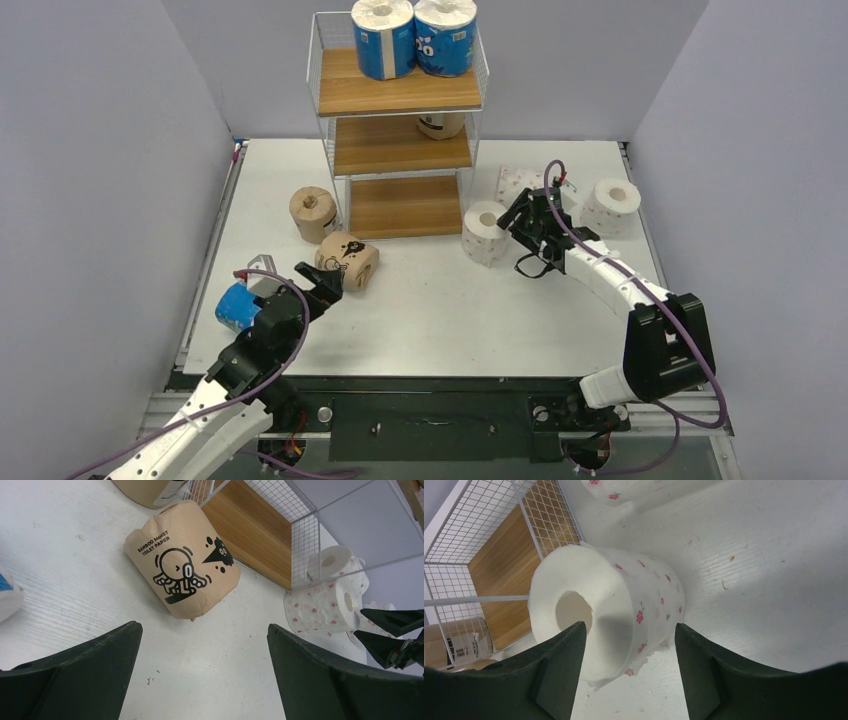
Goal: Place and organize the paper towels onto the shelf
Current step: Pick up the paper towel from the center of the board.
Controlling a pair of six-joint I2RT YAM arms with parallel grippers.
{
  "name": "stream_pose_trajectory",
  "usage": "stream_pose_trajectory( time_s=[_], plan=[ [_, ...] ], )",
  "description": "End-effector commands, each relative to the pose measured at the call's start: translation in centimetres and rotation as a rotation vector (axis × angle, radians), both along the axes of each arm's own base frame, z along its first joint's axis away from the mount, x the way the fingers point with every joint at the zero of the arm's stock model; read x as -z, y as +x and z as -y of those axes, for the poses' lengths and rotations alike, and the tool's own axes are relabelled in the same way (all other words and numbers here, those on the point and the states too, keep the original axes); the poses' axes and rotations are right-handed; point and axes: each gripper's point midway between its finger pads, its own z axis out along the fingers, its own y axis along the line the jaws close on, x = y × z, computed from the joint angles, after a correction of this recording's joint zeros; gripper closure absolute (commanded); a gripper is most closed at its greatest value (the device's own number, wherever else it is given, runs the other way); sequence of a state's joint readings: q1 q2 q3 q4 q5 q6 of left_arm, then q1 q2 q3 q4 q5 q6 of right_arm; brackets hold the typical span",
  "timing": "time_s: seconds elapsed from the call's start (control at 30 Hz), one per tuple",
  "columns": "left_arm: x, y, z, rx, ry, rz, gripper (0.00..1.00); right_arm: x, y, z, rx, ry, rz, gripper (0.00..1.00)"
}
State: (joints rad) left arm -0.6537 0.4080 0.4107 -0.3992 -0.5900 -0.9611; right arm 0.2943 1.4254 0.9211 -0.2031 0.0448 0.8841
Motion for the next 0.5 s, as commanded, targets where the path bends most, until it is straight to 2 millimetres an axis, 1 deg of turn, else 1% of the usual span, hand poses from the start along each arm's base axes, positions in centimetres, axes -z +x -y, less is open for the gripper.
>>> stream_pose_trajectory(
  time_s=[0.0,0.13,0.2,0.47],
  plan=[
    [-0.5,0.1,1.3,0.053,-0.049,0.034,0.04,-1.9,2.0,-0.4,0.015,0.009,0.064,0.39],
    [0.2,0.1,1.8,0.073,-0.05,0.007,0.04,-1.5,2.2,-1.0,-0.002,-0.006,0.056,0.4],
    [0.4,0.2,2.0,0.082,-0.045,-0.001,0.04,-1.6,2.4,-1.4,-0.015,-0.017,0.056,0.4],
    [0.7,0.4,3.0,0.126,-0.025,-0.024,0.04,-0.5,2.3,-2.0,-0.049,-0.073,0.014,0.38]
  ],
)
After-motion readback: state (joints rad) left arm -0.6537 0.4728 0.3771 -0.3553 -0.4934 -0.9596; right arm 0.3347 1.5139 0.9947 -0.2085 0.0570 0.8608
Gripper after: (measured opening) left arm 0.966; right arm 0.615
